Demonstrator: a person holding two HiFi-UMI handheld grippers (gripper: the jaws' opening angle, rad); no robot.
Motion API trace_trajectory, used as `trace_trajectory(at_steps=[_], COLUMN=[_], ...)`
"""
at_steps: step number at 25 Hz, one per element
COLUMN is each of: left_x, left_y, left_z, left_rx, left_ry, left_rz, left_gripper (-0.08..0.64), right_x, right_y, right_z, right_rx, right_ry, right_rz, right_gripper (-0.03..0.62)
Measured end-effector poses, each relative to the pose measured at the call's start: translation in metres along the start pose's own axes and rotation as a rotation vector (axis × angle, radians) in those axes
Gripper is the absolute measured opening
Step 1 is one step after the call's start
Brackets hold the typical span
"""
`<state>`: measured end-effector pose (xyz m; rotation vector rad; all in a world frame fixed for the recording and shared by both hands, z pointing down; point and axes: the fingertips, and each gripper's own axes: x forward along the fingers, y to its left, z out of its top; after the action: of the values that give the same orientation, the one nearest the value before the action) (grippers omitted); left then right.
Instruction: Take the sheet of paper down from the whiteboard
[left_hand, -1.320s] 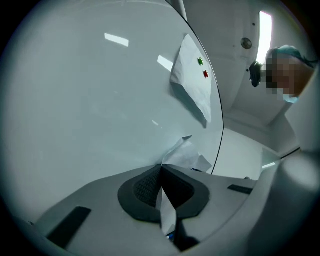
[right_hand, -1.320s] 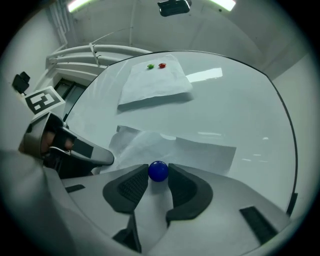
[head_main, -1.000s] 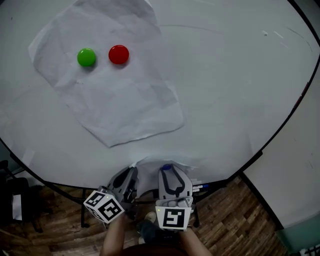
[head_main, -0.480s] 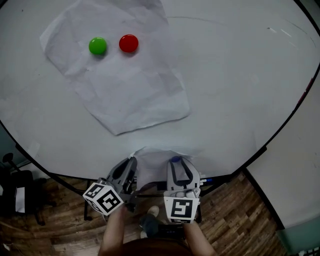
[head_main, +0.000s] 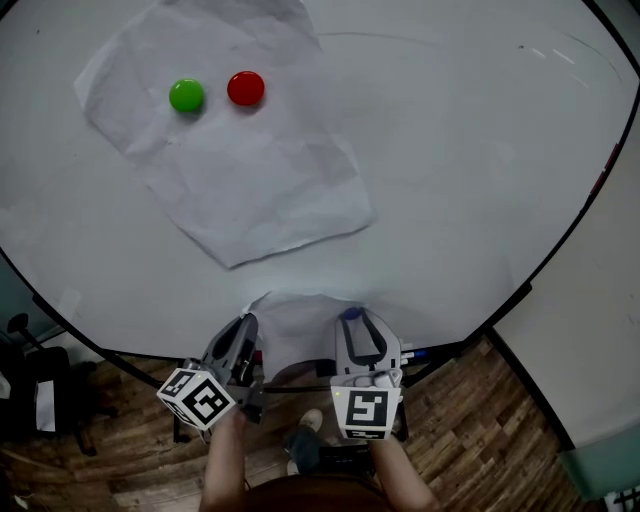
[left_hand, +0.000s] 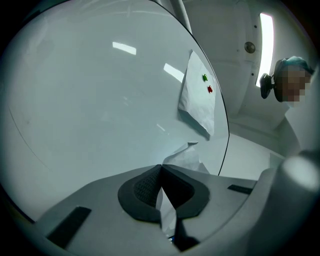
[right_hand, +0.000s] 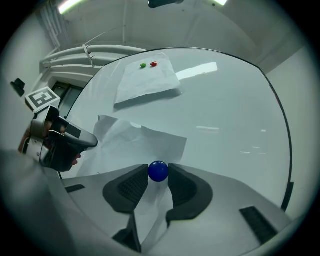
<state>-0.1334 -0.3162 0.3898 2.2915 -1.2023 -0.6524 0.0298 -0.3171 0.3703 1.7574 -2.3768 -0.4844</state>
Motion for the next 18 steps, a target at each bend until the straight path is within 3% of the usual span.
trace_trajectory(at_steps=[18], left_x=[-0.027], left_y=[0.011], left_z=[0.016], left_rx=[-0.026], left_ry=[-0.050], left_rz=[0.038], left_gripper=[0.025], right_x=[-0.004], right_y=[0.001], right_z=[-0.001], right_rx=[0.013], right_ry=[0.018], right_rz=[0.005], right_gripper=[0.137])
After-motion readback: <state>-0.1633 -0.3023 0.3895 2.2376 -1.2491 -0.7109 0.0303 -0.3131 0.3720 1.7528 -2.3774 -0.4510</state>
